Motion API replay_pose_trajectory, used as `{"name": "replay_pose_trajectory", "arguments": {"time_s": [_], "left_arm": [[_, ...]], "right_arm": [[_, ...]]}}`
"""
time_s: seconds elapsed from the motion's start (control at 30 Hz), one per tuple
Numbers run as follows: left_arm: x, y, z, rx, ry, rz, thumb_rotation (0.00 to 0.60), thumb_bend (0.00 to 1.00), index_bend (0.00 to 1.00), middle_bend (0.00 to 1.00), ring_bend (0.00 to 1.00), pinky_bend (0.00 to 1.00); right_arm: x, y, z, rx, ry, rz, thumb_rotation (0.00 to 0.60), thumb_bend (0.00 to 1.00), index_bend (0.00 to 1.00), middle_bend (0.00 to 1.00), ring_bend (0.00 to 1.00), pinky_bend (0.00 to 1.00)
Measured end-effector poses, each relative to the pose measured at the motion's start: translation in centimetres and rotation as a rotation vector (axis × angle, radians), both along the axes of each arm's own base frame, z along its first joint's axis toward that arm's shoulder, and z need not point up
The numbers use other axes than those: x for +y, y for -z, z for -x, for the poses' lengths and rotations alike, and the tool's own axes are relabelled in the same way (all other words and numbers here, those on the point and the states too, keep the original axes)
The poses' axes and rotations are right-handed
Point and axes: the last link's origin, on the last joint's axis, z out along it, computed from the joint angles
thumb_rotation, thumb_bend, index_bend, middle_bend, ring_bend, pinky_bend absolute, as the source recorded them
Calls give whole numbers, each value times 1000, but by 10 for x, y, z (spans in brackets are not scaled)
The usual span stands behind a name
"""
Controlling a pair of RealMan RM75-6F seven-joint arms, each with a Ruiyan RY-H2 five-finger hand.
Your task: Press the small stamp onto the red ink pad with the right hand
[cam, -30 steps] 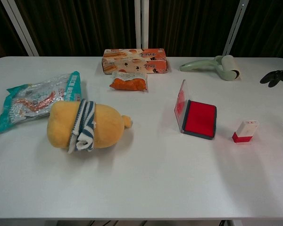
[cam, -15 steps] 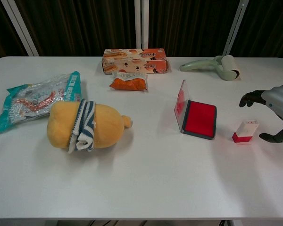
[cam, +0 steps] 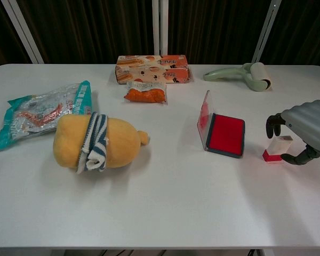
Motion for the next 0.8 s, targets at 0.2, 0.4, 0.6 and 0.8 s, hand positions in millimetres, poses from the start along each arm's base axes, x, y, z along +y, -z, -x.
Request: {"name": "replay_pose_trajectory", "arguments": {"time_s": [0.2, 0.4, 0.6, 0.8], "left_arm": [[0, 0, 1, -1, -1, 0, 304, 110, 74, 168, 118, 199], [-1, 1, 2, -3, -3, 4, 301, 121, 74, 168, 118, 199], [-1, 0, 2, -2, -2, 0, 303, 120, 74, 168, 118, 199], [-1, 0, 2, -1, -3, 0, 304, 121, 74, 168, 118, 199]], "right_arm": [[0, 3, 0, 2, -1, 5, 600, 210, 461, 406, 774, 953], [1, 6, 0, 1, -5, 15, 600, 226, 498, 439, 774, 953], [1, 9, 1, 2, -7, 16, 600, 233, 519, 458, 774, 953], [0, 11, 2, 4, -7, 16, 600, 250, 555, 488, 774, 953]]}}
